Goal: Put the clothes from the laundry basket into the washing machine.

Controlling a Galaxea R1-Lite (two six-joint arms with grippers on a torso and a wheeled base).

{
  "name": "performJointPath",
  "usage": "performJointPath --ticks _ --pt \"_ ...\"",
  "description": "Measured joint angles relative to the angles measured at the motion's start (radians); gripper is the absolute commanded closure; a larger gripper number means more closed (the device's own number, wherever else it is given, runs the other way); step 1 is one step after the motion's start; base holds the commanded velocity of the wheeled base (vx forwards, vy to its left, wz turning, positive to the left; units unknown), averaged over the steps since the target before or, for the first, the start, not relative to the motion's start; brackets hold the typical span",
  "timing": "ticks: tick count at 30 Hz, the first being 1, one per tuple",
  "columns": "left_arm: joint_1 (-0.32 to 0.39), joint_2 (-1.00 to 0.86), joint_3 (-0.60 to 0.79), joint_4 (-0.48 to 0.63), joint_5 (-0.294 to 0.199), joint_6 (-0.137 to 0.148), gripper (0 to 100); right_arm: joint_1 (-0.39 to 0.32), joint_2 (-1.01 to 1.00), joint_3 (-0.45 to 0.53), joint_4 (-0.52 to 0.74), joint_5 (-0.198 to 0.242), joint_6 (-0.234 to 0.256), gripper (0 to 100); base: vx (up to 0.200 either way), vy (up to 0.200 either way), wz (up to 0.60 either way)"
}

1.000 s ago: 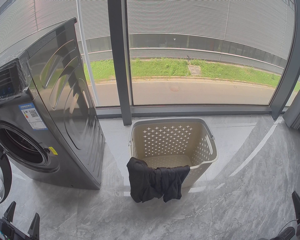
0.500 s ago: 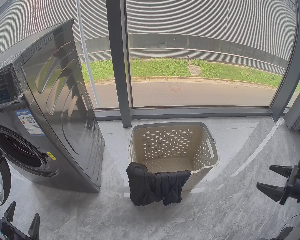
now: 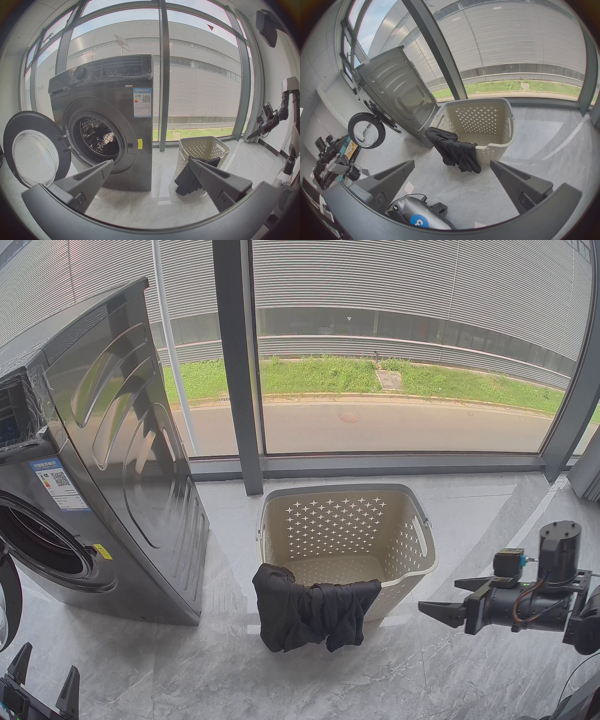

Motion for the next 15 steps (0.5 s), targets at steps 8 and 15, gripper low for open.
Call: performJointPath --ticks 8,15 --pt "0.0 0.0 0.0 0.0 0.0 -0.001 0 0.085 0.269 -0.016 -0.19 -0.124 0.049 0 0.0 0.0 0.0" --pt "0.0 0.0 0.0 0.0 0.0 -0.001 0 0.11 0.45 -0.085 -0.241 -0.213 0.074 0 0.0 0.0 0.0"
